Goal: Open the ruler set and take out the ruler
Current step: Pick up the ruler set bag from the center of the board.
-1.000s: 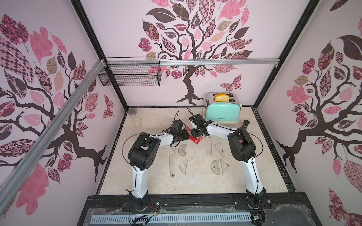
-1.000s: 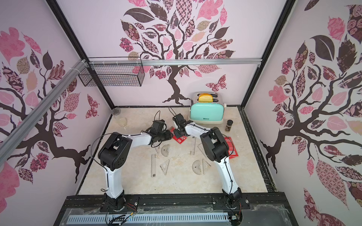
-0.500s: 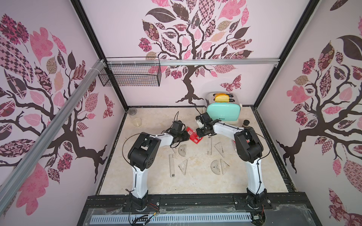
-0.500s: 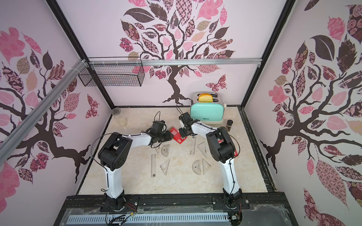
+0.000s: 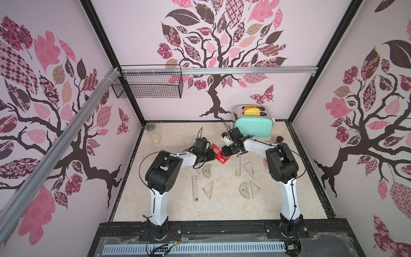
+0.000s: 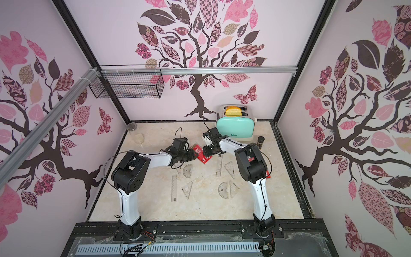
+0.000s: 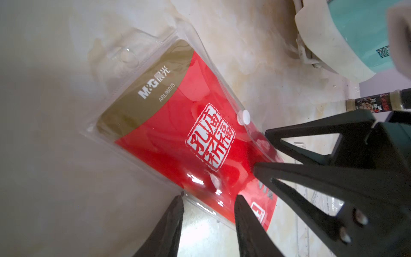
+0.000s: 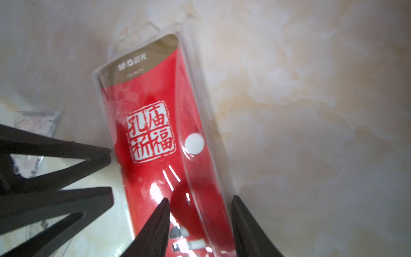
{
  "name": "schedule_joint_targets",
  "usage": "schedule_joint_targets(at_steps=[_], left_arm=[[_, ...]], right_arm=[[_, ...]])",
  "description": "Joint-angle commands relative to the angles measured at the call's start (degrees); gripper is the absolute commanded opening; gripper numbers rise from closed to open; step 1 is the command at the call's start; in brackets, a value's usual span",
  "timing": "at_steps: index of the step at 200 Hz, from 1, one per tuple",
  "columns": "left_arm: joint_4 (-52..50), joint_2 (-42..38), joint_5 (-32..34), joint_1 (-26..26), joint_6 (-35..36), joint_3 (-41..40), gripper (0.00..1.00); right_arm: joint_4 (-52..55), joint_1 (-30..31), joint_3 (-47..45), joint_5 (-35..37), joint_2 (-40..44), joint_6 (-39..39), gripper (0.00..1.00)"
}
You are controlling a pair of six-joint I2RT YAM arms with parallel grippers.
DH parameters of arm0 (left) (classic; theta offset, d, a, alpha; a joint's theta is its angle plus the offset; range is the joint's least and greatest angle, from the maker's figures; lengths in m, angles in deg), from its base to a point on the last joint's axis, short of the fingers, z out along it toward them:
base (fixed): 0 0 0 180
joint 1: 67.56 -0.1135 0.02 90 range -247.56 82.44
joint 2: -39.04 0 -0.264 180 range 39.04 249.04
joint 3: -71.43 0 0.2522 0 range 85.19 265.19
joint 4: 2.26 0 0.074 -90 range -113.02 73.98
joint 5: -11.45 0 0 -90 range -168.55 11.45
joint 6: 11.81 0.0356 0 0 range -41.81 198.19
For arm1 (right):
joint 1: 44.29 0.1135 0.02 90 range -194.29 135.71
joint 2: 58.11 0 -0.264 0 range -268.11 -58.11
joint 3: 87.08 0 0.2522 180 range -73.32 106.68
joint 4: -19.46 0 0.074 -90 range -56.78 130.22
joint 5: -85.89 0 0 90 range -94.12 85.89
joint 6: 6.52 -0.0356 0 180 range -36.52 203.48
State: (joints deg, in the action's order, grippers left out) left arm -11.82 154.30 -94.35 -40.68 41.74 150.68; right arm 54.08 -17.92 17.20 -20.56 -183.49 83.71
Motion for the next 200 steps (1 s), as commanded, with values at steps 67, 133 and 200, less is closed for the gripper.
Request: schedule_joint_targets(at_steps=[67, 133, 200], left_arm=[[2.28, 3.07, -2.44, -0.25, -2.18, -0.03, 0.42], [3.44, 2.14, -2.49, -0.25, -2.2, -1.07, 0.4], [3.38, -2.84, -1.14, -0.34, -0.84, -3.01, 0.43]], right_arm=[[1.39, 1.45, -0.47, -5.29, -2.0, -1.69, 0.4], [0.07, 1.4, -1.29, -1.57, -2.69, -3.72, 0.13], [-10.08, -1.82, -9.2, -9.21, 3.59, -8.82, 0.0]])
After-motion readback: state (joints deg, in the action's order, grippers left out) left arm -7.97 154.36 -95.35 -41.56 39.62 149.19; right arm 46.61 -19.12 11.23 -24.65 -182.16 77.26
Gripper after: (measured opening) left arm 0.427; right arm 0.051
